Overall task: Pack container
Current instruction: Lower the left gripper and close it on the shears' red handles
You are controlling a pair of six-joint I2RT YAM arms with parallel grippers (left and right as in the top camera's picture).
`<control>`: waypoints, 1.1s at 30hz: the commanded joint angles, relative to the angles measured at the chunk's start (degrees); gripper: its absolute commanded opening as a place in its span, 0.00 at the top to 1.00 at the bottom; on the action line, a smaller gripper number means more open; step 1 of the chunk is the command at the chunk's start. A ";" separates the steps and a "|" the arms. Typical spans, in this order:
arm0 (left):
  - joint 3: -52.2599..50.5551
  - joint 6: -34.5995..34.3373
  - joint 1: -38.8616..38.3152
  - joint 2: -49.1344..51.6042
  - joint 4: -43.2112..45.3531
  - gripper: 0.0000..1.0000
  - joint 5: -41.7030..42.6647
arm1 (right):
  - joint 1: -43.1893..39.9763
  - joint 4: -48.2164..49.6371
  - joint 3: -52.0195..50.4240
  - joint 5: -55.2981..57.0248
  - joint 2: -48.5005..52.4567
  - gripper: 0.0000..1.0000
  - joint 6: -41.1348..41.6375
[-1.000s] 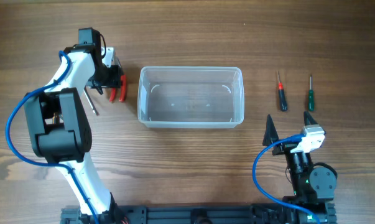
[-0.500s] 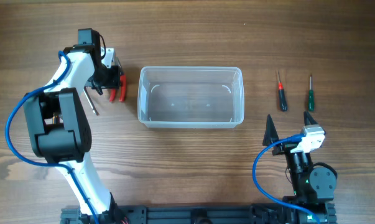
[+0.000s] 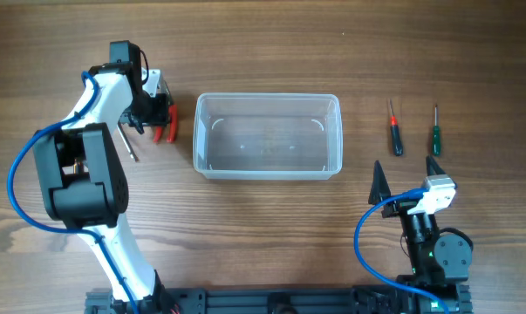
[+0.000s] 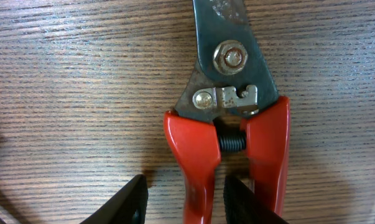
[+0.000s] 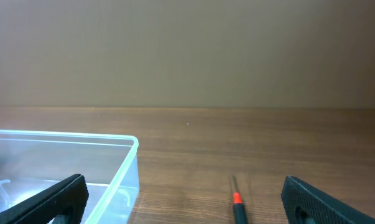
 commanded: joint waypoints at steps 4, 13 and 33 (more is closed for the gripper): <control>0.90 0.68 0.42 3.34 -0.22 0.58 1.77 | -0.24 0.24 -0.02 -0.83 -0.52 0.00 -0.48; 0.90 0.70 0.42 4.02 -0.22 0.70 1.75 | -0.24 0.24 -0.02 -0.83 -0.52 0.00 -0.50; 0.90 0.70 0.42 3.89 -0.22 0.96 1.73 | -0.24 0.24 -0.02 -0.83 -0.52 0.00 -0.48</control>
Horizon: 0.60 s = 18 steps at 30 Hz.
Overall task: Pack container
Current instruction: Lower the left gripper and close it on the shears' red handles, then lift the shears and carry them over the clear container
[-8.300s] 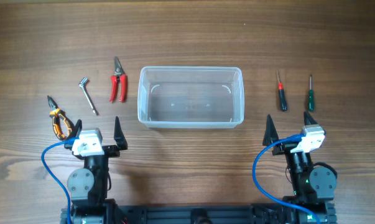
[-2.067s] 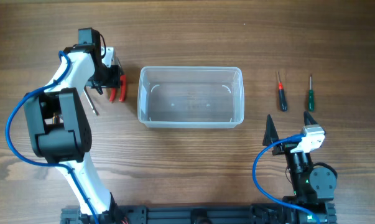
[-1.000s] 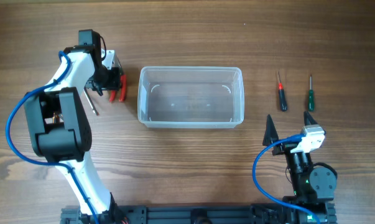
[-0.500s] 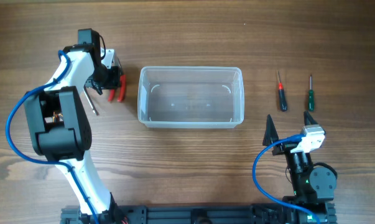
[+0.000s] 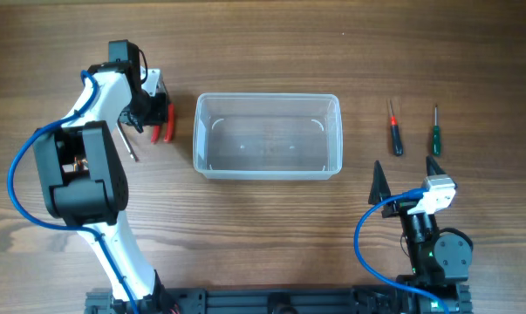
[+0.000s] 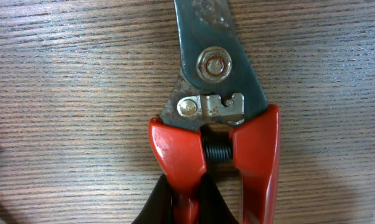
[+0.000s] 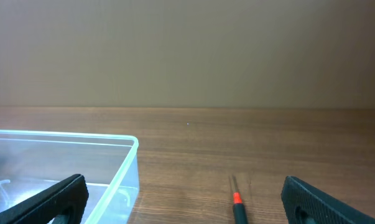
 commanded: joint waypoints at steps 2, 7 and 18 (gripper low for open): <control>-0.13 0.09 0.15 2.45 0.07 0.96 0.90 | -0.24 0.24 -0.02 -0.83 -0.52 0.00 -0.48; 0.11 0.11 0.15 -0.07 0.55 0.96 0.87 | -0.24 0.24 -0.02 -0.83 -0.52 0.00 -0.50; 2.71 0.09 0.15 -9.55 1.14 0.96 -0.83 | -0.24 0.24 -0.02 -0.83 -0.52 0.00 -0.48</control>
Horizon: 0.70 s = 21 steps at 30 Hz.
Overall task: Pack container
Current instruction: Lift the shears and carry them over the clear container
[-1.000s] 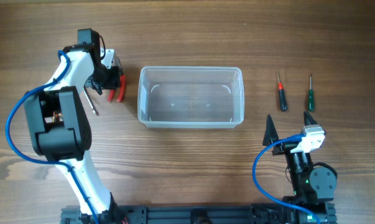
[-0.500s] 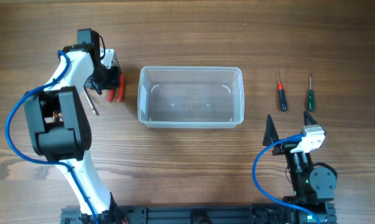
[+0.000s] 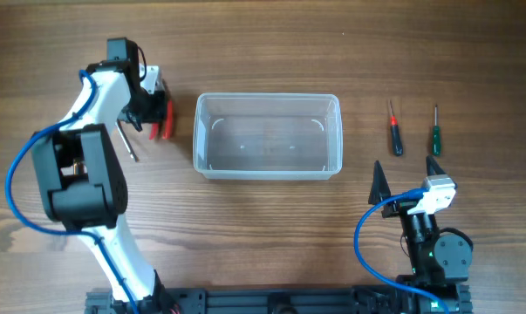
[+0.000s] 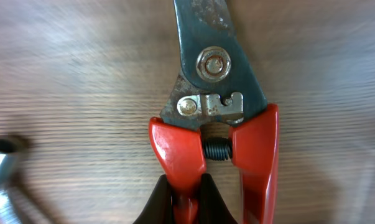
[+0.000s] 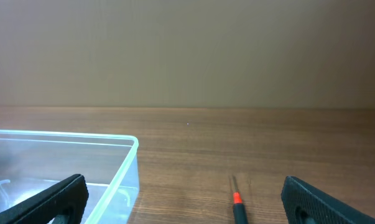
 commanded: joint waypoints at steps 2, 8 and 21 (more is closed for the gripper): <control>2.47 0.11 0.15 -8.87 1.18 0.96 -0.15 | -0.26 0.24 -0.02 -0.83 -0.52 0.00 -0.48; 2.47 -1.73 0.04 -15.43 0.57 0.96 -0.13 | -0.24 0.24 -0.02 -0.85 -0.52 0.00 -0.48; 2.47 -6.12 -10.99 -29.18 -12.90 0.96 1.64 | -0.26 0.24 -0.02 -0.83 -0.52 0.00 -0.48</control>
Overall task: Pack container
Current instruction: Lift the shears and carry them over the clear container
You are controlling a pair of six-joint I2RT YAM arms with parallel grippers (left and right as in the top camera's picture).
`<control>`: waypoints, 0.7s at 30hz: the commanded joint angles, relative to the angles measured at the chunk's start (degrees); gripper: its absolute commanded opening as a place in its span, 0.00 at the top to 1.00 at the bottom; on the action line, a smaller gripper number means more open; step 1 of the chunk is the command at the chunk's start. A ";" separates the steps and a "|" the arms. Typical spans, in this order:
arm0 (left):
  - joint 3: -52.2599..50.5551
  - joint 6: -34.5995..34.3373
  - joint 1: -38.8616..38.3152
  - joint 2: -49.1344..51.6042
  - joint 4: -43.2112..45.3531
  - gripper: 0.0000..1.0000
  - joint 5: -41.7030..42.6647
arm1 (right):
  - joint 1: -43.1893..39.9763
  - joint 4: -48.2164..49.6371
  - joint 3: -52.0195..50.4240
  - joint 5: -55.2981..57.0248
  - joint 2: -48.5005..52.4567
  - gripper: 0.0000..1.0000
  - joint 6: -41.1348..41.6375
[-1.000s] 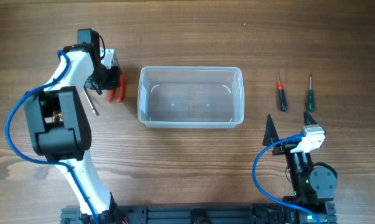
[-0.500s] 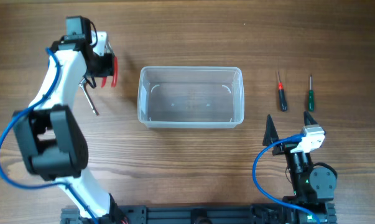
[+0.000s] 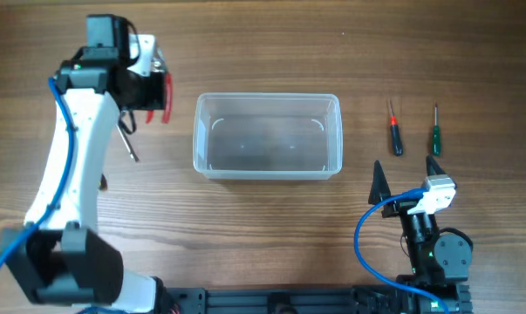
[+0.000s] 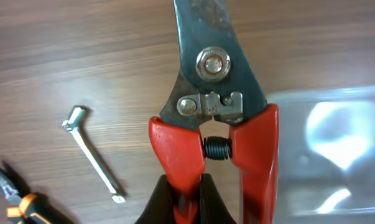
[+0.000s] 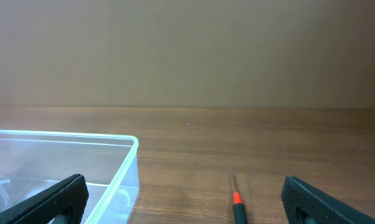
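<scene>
Red-handled metal snips [image 4: 215, 93] hang above the table, and my left gripper [image 4: 184, 190] is shut on their left handle. From overhead the snips [image 3: 165, 94] are lifted just left of the clear plastic container [image 3: 267, 135], which holds nothing. The container's blurred rim [image 4: 327, 99] shows at the right of the left wrist view. My right gripper [image 3: 406, 177] rests open near the front right, with the container corner [image 5: 122, 158] ahead of it on the left.
A red-handled screwdriver [image 3: 394, 133] and a green-handled one [image 3: 435, 133] lie right of the container; the red one [image 5: 237, 204] shows between the right fingers. An L-shaped metal key [image 4: 94, 152] and orange-handled pliers [image 4: 10, 196] lie on the table at the left.
My left gripper has risen off the table with the snips in it. The key, the pliers and the container edge have come into its view. The right arm has not moved.
My left gripper stood open around one red handle of the snips lying on the table. Then it was shut on that handle, still at table height. Now it holds the snips clear of the table beside the container. The right arm stayed still.
</scene>
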 commanded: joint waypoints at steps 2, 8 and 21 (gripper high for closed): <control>1.55 -5.07 -7.34 -5.88 -2.56 0.96 3.50 | -0.24 0.24 -0.02 -0.83 -0.52 0.00 -0.48; 1.53 -10.84 -15.80 -6.10 -5.25 0.96 4.37 | -0.24 0.24 -0.02 -0.83 -0.52 0.00 -0.50; 1.16 -12.72 -28.13 -4.44 -4.92 0.96 4.33 | -0.24 0.24 -0.02 -0.83 -0.52 0.00 -0.48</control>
